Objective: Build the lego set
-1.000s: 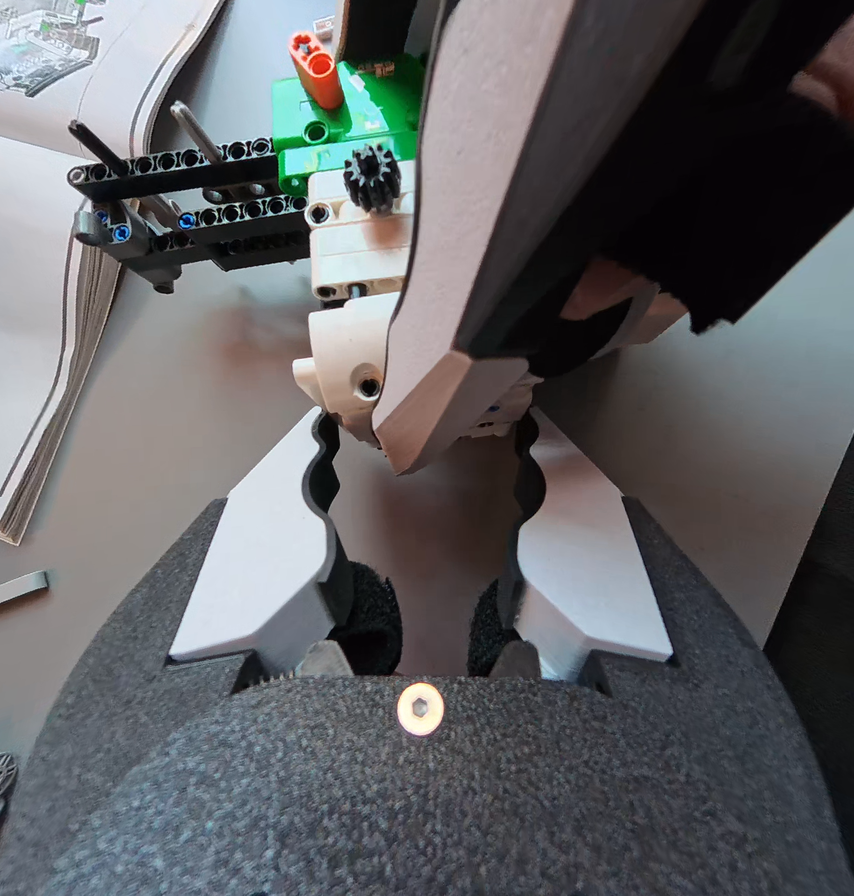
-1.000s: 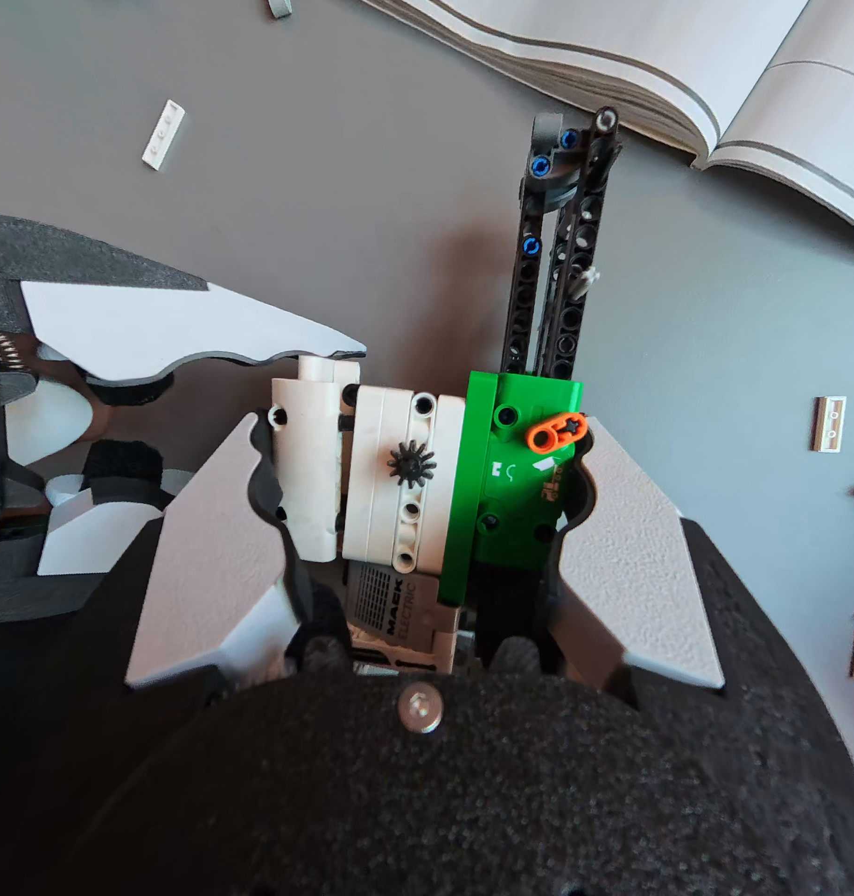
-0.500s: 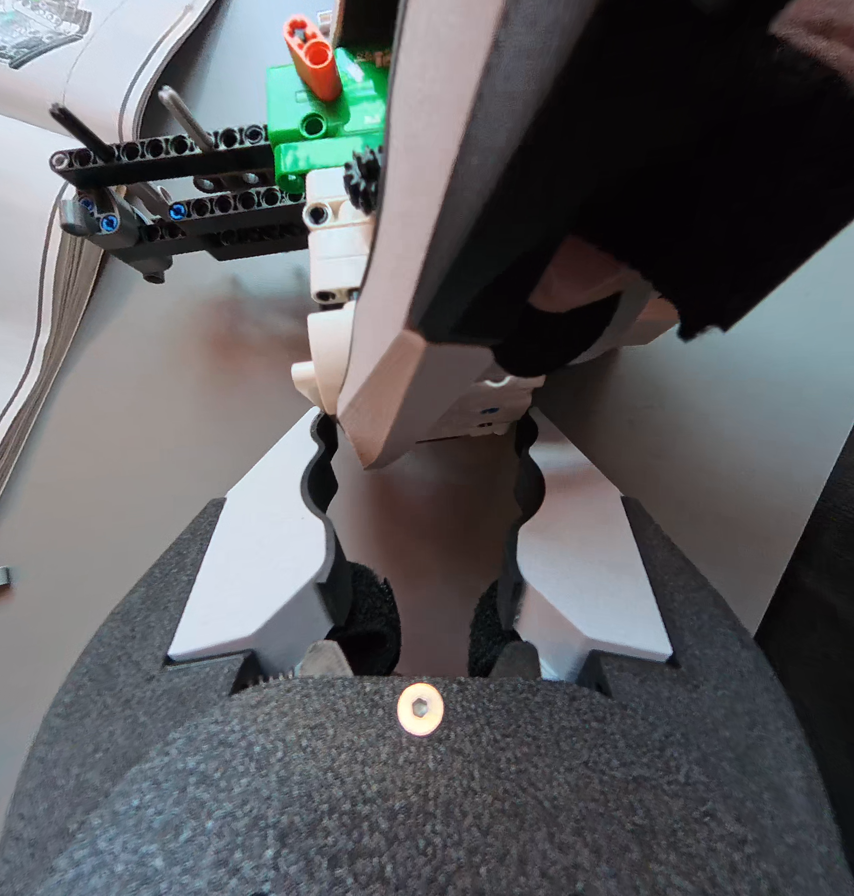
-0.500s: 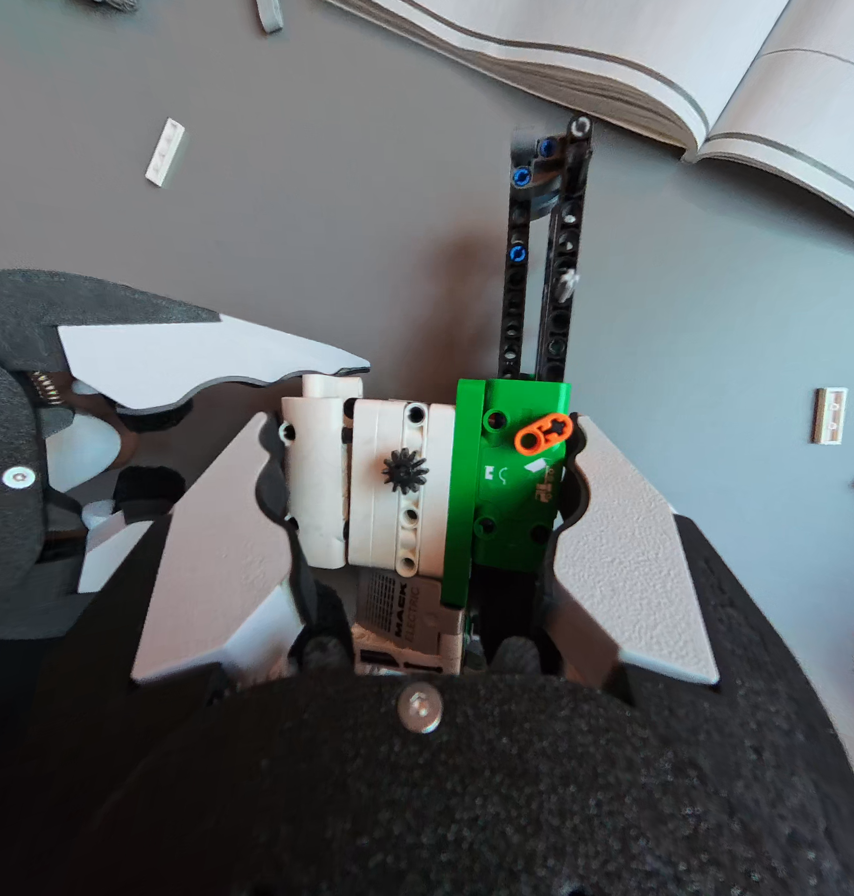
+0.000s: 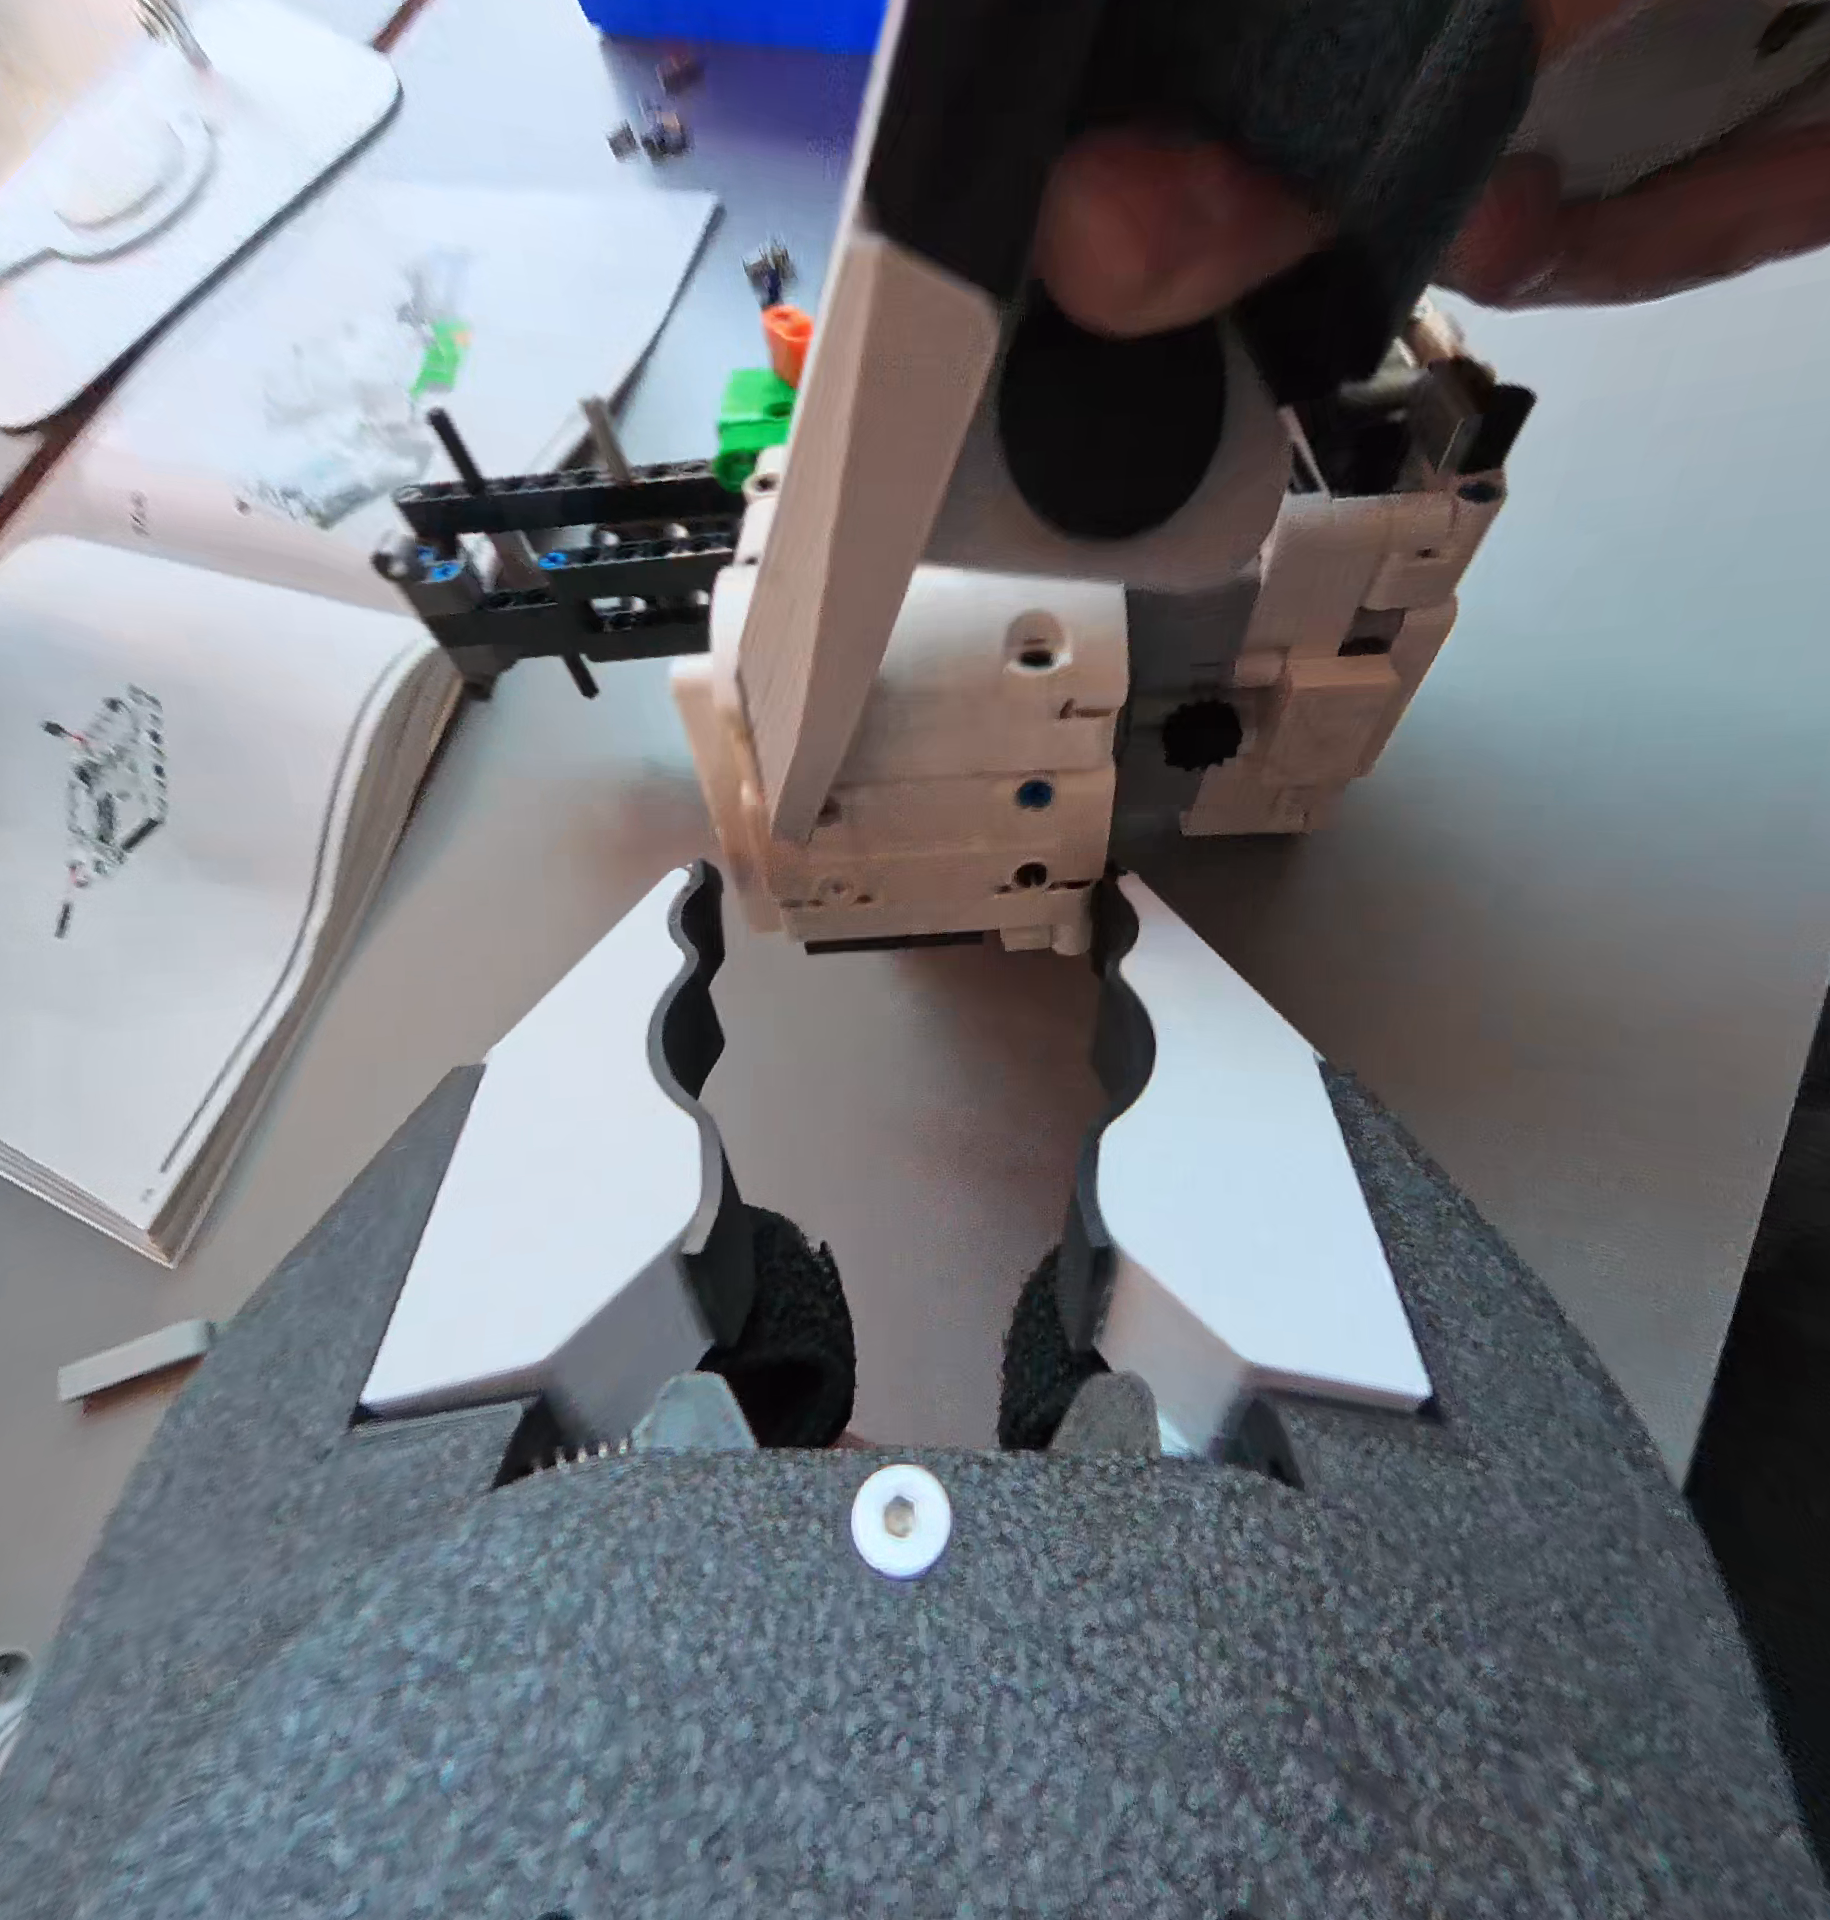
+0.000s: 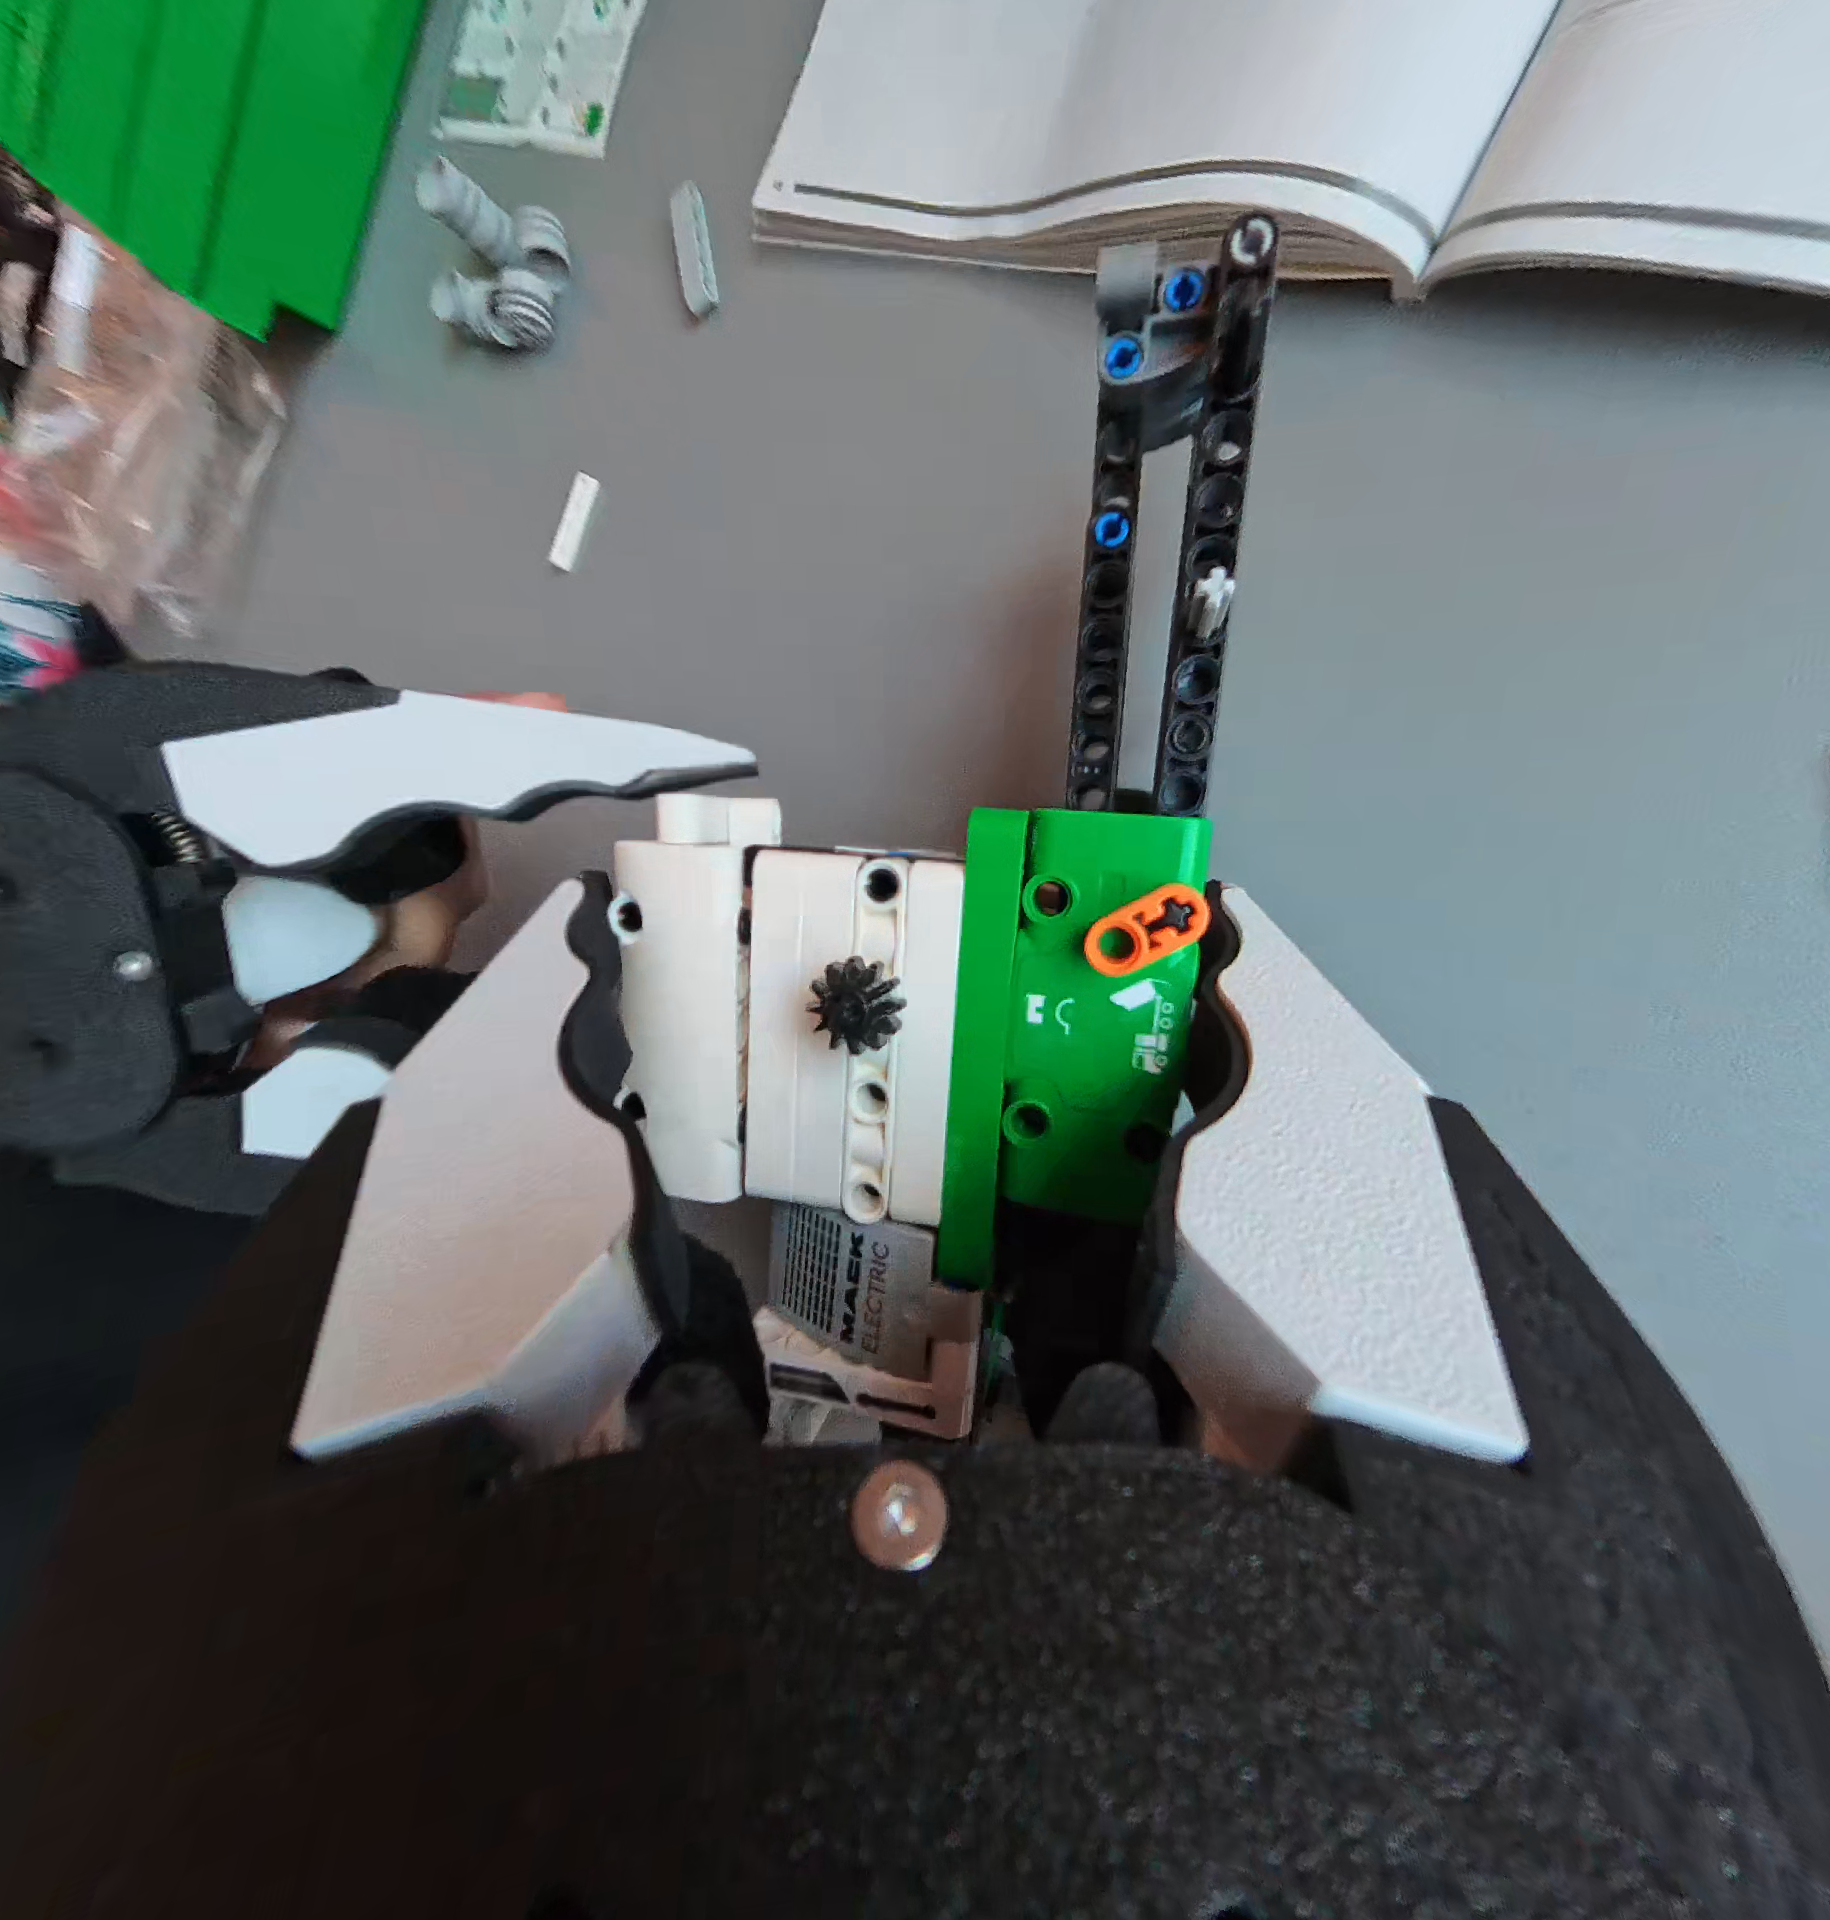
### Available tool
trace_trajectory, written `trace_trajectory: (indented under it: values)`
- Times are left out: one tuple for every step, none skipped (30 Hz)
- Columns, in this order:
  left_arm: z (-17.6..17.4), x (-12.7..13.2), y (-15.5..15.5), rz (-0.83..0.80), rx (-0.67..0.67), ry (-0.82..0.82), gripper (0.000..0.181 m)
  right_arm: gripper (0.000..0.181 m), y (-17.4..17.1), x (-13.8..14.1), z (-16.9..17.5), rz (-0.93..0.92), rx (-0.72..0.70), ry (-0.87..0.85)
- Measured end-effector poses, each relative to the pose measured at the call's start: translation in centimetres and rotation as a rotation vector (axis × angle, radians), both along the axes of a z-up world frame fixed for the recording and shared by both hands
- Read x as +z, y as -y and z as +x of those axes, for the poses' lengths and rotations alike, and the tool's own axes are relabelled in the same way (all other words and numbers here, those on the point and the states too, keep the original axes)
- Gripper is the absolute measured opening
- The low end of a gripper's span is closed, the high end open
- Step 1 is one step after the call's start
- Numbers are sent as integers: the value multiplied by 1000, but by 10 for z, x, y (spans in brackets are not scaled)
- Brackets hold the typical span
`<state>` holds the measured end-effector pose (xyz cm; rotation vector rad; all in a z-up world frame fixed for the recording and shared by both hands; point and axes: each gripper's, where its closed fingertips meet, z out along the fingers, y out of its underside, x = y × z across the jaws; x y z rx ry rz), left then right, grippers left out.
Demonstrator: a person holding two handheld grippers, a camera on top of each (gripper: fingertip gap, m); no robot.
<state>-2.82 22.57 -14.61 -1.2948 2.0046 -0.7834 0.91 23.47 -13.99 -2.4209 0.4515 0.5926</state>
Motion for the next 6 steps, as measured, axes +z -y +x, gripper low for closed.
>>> trace_trajectory:
  values:
    - [2,3,0,-6,-8,12,74,109,3,2,2,18,3,-51]
    - [5,5,2,-21,-17,17,79,108,6,4,4,39,3,-97]
    - [8,10,4,-35,-22,30,82,108,8,5,7,73,-4,-140]
    - [12,14,8,-41,-41,49,81,108,10,7,10,106,-13,-187]
    - [15,19,13,-39,-68,64,79,108,13,8,12,131,-22,-242]
    - [17,22,16,-30,-83,69,79,108,16,9,16,160,-37,-299]
